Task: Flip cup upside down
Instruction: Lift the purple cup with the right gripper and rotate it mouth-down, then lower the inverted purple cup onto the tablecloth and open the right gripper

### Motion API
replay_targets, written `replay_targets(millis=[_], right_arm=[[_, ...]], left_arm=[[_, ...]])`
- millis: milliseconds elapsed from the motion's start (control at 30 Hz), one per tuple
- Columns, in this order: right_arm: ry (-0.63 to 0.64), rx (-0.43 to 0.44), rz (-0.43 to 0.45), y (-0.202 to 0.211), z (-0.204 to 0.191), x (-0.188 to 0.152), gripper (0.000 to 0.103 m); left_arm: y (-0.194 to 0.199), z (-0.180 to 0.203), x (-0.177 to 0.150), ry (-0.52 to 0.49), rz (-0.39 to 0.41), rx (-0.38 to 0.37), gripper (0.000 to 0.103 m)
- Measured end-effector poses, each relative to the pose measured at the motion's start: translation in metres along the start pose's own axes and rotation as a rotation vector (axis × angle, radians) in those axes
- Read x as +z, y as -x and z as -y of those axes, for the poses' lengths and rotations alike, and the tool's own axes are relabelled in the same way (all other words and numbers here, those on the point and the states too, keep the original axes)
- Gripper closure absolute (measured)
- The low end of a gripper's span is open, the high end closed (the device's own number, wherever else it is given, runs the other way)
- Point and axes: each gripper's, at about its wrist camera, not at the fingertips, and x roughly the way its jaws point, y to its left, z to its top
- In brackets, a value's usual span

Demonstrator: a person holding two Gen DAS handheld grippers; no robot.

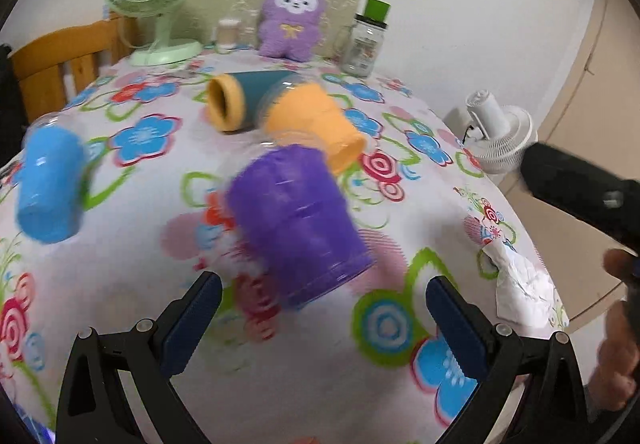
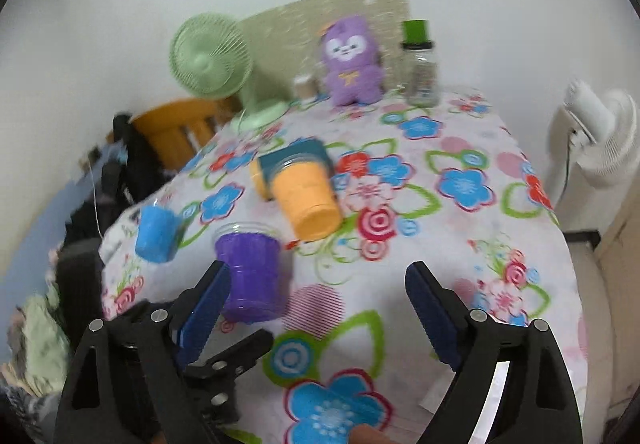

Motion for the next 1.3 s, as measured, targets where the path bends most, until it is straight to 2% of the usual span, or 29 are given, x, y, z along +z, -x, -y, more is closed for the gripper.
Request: replay_targets(millis=[67, 167, 233, 300, 367, 533, 933, 1033, 1100, 1300], right_arm=[[-0.026, 0.006, 0.003, 0.003, 0.011, -0.003, 0.013], [-0.019, 0.003, -0.003, 0.001, 0.018, -0.009, 0.013], [-0.017, 0.010, -0.017, -0.003, 0.022, -0.013, 0.013], [-0.029, 0.015, -0.028, -0.006, 0.026, -0.016, 0.013], [-0.036, 0.023, -0.032, -0.008, 0.029, -0.018, 0.013], [-0.025, 0.047, -0.029, -0.011, 0.023, -0.016, 0.013], [0.034, 0.104, -0.053, -0.021, -0.012, -0.017, 0.013], [0.041, 0.107, -0.055, -0.021, -0.016, -0.017, 0.013], [0.042, 0.106, -0.056, -0.020, -0.016, -0.017, 0.013], [0.035, 0.097, -0.049, -0.017, -0.013, -0.018, 0.013]], left_arm=[[-0.010, 0.005, 0.003, -0.009, -0.013, 0.028, 0.000], [-0.016, 0.004, 0.004, 0.008, -0.010, 0.036, 0.006], [-0.017, 0.000, 0.006, 0.019, -0.002, 0.064, 0.016], [-0.022, -0.003, 0.007, 0.018, -0.021, 0.077, 0.033], [-0.022, -0.007, 0.006, 0.025, -0.036, 0.071, 0.034], [0.000, -0.009, 0.005, -0.004, 0.001, 0.119, 0.035], [0.052, -0.018, 0.016, -0.008, 0.028, 0.083, 0.034], [0.054, -0.019, 0.016, -0.012, 0.034, 0.088, 0.035], [0.053, -0.020, 0.016, -0.004, 0.025, 0.079, 0.042], [0.055, -0.020, 0.017, -0.001, 0.030, 0.073, 0.042]])
